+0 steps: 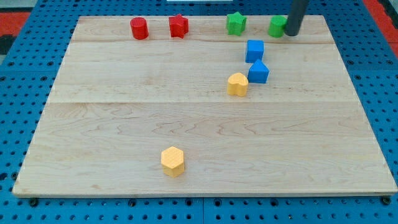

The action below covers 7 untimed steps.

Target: Move the green circle closer to the green star

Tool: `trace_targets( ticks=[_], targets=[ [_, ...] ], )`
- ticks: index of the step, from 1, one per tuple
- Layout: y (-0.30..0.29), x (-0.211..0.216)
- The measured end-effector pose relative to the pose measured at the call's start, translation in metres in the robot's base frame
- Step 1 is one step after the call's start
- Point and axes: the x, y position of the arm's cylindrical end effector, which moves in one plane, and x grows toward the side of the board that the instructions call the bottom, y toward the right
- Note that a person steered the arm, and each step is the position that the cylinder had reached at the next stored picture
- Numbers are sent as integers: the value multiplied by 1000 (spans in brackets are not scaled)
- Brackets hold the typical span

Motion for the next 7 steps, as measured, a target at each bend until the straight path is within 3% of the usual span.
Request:
trace_targets(
  ticks=[2, 3, 4, 6, 7],
  targets=[
    [-12, 0],
    [25, -13],
    [15, -34],
    [-105, -34],
    [-109, -34]
  ],
)
